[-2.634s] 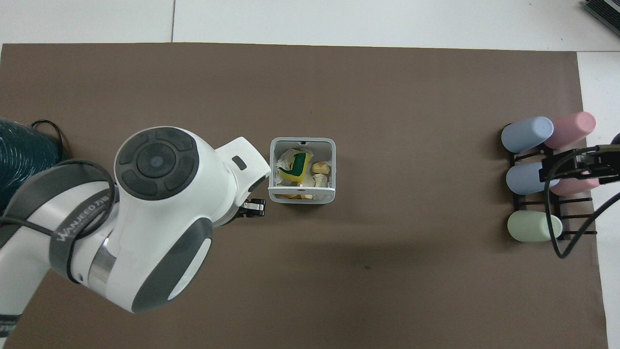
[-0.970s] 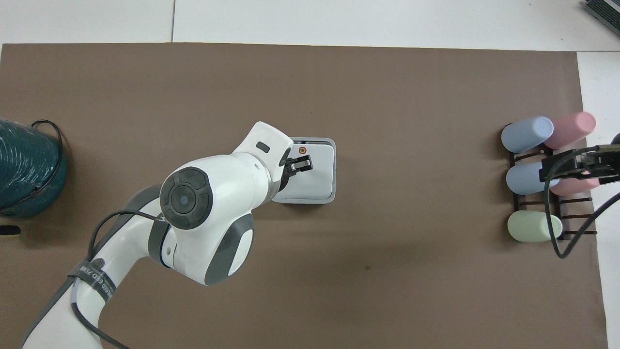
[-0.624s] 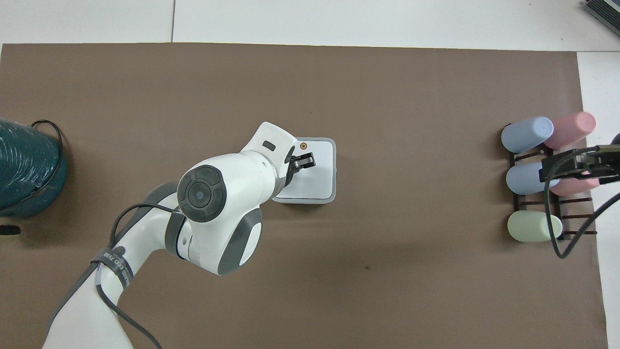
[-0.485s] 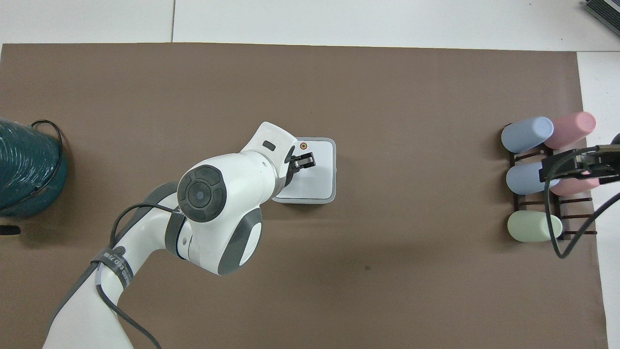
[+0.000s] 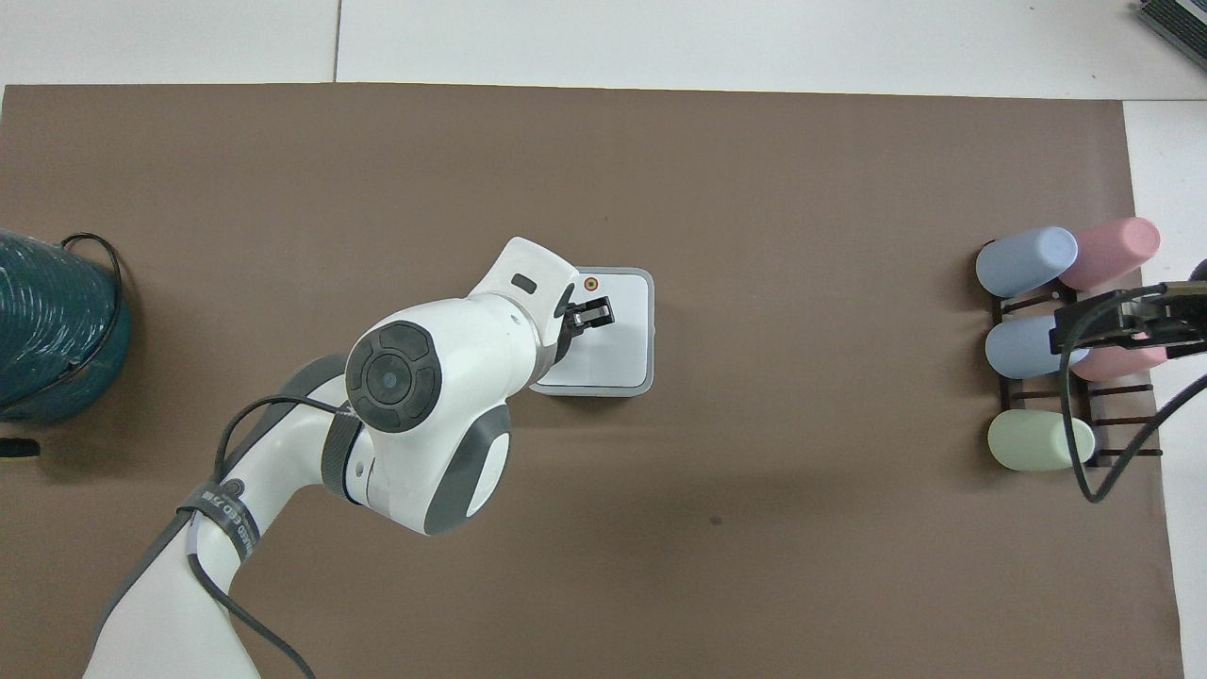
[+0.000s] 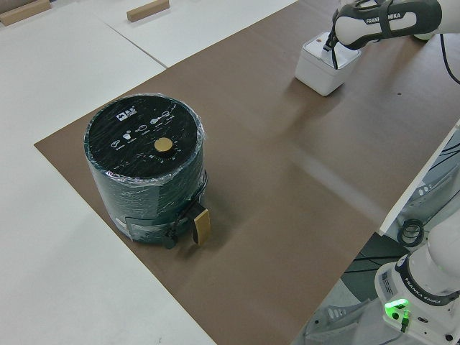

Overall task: Close trash can lid
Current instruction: 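Press the lid shut with the left gripper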

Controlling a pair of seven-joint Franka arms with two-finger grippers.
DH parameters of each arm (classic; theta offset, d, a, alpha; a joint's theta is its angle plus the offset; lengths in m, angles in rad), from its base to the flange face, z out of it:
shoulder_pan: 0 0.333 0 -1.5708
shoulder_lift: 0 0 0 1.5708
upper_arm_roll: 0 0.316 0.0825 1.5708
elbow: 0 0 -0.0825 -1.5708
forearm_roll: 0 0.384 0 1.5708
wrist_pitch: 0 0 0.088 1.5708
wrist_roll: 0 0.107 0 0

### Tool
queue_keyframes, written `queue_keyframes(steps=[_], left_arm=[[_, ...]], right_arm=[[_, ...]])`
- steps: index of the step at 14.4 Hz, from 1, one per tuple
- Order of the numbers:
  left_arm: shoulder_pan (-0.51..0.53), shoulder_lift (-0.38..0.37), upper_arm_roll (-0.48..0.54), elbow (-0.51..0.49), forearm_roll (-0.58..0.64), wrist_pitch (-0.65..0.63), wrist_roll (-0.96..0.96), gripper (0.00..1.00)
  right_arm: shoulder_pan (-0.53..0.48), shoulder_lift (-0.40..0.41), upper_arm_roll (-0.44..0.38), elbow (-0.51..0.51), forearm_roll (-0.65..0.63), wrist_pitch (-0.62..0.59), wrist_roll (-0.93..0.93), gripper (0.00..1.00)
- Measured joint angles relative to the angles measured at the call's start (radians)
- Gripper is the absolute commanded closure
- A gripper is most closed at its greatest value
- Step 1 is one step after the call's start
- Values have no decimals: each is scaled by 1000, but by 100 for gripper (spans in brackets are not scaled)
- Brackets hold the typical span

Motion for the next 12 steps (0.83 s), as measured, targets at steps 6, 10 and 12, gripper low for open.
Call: queue_keyframes(steps=[6, 10, 12], left_arm=[[0, 5, 1, -2, 0, -1, 0, 97], [-1, 10, 1, 0, 0, 0, 0, 100], [-1, 10, 1, 0, 0, 0, 0, 100]], right_arm=[[0, 0, 0, 0, 0, 0, 0, 0], [0, 0, 0, 0, 0, 0, 0, 0], [0, 0, 0, 0, 0, 0, 0, 0]])
